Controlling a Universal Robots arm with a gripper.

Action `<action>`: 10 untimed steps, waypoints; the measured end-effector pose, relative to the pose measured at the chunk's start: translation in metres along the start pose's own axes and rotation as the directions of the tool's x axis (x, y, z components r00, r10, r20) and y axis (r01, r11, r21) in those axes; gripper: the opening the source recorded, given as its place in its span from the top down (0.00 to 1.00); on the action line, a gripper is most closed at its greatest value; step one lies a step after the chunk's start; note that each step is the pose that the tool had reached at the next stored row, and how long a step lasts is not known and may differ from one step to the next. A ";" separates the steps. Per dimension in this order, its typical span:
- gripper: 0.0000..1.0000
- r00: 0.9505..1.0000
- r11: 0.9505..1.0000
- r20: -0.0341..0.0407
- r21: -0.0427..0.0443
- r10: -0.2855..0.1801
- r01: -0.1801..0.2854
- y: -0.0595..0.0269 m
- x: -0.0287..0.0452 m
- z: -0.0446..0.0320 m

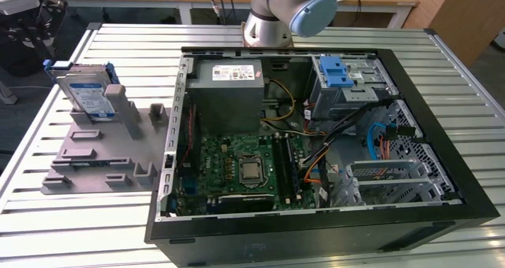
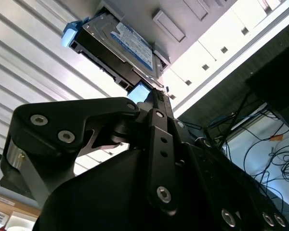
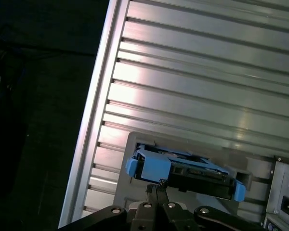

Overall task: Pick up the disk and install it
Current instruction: 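Pick up the disk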

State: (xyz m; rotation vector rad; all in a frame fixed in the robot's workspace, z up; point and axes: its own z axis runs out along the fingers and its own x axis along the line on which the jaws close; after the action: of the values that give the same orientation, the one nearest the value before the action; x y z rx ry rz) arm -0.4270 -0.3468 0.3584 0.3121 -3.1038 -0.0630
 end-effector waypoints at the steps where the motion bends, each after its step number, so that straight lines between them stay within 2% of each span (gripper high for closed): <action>1: 0.89 1.000 1.000 0.000 0.000 -0.007 0.007 0.0000 0.0000 0.0000; 10: 0.89 0.998 0.998 -0.003 0.001 -0.068 0.068 0.0000 0.0000 0.0000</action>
State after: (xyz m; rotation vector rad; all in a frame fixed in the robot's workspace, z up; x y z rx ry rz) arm -0.4270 -0.3468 0.3584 0.4171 -3.0901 -0.0618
